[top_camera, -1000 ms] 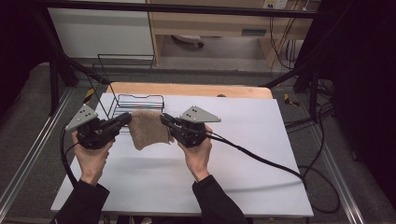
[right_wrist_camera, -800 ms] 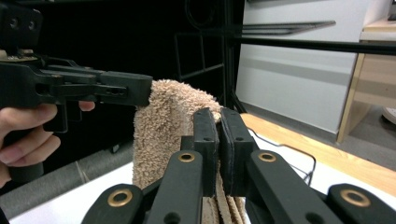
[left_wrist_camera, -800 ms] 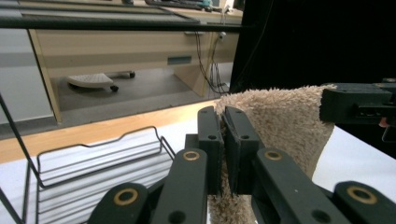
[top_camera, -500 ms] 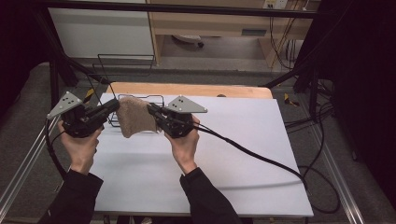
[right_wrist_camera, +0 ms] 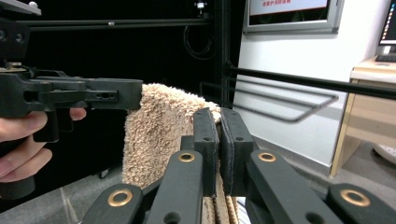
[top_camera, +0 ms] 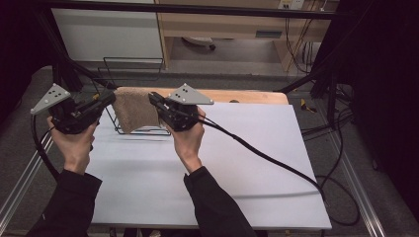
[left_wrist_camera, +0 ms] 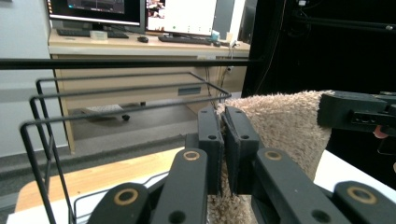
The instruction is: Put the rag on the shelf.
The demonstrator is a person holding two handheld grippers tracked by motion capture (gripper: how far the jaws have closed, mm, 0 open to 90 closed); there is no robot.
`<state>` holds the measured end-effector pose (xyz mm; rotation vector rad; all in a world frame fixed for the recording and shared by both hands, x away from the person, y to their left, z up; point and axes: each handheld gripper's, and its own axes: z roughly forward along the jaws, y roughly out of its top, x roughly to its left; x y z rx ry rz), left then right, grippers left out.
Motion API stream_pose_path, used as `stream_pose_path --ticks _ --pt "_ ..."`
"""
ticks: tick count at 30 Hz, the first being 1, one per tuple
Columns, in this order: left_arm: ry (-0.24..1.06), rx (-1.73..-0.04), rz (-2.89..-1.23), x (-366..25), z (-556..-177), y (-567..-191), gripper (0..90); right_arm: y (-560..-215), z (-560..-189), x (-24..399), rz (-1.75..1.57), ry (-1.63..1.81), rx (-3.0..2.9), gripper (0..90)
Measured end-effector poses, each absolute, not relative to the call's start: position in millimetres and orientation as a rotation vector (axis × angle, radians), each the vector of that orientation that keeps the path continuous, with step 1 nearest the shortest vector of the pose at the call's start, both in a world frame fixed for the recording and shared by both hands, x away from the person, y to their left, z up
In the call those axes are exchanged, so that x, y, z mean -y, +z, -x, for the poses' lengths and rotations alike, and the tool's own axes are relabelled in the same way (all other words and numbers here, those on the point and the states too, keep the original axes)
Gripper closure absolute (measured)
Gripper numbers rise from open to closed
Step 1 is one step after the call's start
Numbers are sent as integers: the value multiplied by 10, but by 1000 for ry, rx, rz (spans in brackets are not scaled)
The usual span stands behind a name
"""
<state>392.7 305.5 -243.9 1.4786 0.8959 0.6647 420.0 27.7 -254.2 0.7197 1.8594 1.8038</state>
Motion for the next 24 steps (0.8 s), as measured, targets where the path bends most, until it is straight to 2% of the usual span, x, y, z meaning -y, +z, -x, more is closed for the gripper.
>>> stream_pose_path --ticks 24 --pt "734 -888 -1387 -3245 -4100 -1943 851 -2036 -4439 -548 -688 1839 -1779 865"
